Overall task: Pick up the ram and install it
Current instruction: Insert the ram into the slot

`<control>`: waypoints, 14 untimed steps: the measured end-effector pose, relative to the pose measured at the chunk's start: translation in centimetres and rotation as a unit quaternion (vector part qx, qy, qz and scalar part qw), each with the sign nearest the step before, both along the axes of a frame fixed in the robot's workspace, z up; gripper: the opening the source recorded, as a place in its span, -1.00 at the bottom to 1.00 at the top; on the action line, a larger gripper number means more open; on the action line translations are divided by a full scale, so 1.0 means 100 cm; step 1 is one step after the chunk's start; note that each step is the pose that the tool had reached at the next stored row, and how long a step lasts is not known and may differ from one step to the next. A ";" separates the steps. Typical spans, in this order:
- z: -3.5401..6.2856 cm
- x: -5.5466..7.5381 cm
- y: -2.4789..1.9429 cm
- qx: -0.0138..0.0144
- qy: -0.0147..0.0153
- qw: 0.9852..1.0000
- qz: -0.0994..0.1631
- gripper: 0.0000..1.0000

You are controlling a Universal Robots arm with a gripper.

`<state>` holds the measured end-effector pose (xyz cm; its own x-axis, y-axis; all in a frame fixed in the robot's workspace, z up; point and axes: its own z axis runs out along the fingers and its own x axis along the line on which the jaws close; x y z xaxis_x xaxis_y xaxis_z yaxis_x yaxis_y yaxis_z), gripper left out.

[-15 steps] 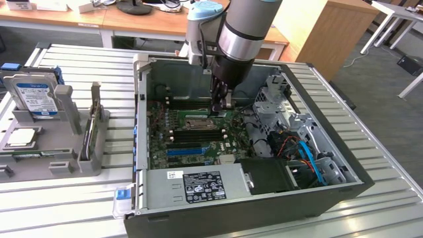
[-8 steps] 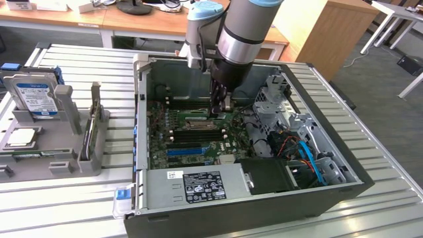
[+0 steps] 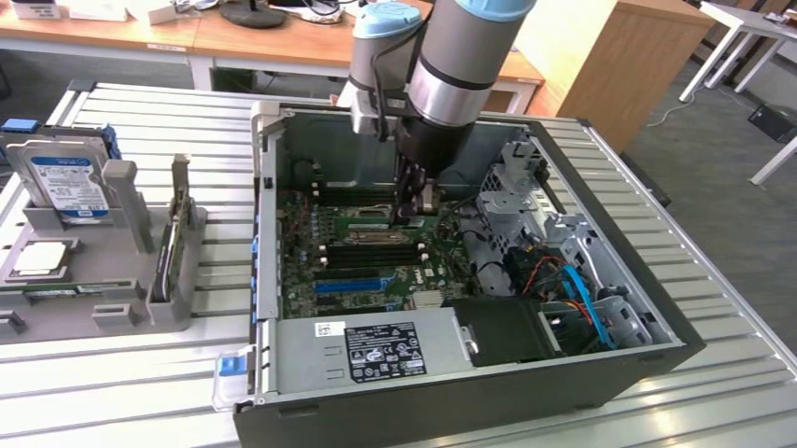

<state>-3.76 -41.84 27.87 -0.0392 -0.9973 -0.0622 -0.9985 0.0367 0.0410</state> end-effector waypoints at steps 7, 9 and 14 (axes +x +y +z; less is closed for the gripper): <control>-0.0053 0.000 0.0000 0.000 0.000 1.000 0.001 -0.76; -0.0053 0.000 0.0000 0.000 0.000 1.000 0.001 -0.76; -0.0064 0.000 0.0000 0.000 0.000 1.000 0.003 -0.76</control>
